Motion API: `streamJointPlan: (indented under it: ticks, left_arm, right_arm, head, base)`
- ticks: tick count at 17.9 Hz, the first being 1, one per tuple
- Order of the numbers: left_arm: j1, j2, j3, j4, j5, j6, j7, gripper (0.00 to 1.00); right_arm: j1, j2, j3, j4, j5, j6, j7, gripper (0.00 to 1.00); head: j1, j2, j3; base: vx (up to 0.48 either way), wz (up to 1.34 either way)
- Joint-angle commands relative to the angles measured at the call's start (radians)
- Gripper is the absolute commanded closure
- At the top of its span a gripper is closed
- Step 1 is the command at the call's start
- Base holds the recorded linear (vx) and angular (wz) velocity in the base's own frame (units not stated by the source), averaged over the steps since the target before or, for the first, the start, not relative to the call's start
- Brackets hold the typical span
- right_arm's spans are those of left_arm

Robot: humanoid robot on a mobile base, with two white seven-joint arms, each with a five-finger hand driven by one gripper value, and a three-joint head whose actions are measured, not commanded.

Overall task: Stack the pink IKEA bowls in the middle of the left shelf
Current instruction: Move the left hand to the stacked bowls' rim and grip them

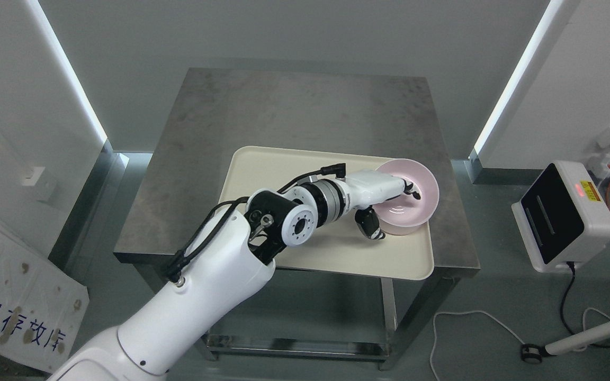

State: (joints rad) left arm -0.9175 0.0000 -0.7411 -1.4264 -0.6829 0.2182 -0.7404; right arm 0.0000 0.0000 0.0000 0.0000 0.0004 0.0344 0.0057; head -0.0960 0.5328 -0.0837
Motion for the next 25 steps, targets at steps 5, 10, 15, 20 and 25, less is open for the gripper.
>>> streamJointPlan:
  ticks: [5, 10, 15, 20, 25]
  left_arm:
    - [0.002, 0.017, -0.009, 0.058, -0.024, -0.014, -0.020, 0.31]
    - [0.002, 0.017, 0.031, 0.054, -0.024, -0.101, -0.020, 0.57]
    - [0.032, 0.017, 0.060, 0.058, -0.026, -0.184, -0.019, 0.78]
    - [0.046, 0.017, 0.052, 0.090, -0.027, -0.204, -0.008, 0.80]
    - [0.046, 0.017, 0.060, 0.100, -0.027, -0.206, -0.004, 0.89]
  right_arm:
    - [0.029, -0.017, -0.011, -0.034, 0.000, 0.001, 0.000, 0.00]
    - [0.029, -0.017, -0.012, -0.034, 0.000, -0.001, 0.000, 0.00]
    - [0.029, -0.017, -0.011, -0.034, 0.000, 0.001, 0.000, 0.00]
    - [0.029, -0.017, -0.011, -0.034, 0.000, -0.001, 0.000, 0.00]
    - [0.029, -0.017, -0.011, -0.034, 0.000, -0.001, 0.000, 0.00]
  head:
    - [0.0000, 0.000, 0.000]
    - [0.0000, 0.000, 0.000]
    - [0.0000, 0.000, 0.000]
    - [0.0000, 0.000, 0.000]
    - [0.0000, 0.000, 0.000]
  base:
    - [0.000, 0.00]
    - [0.000, 0.00]
    - [0.000, 0.00]
    - [0.000, 0.00]
    - [0.000, 0.00]
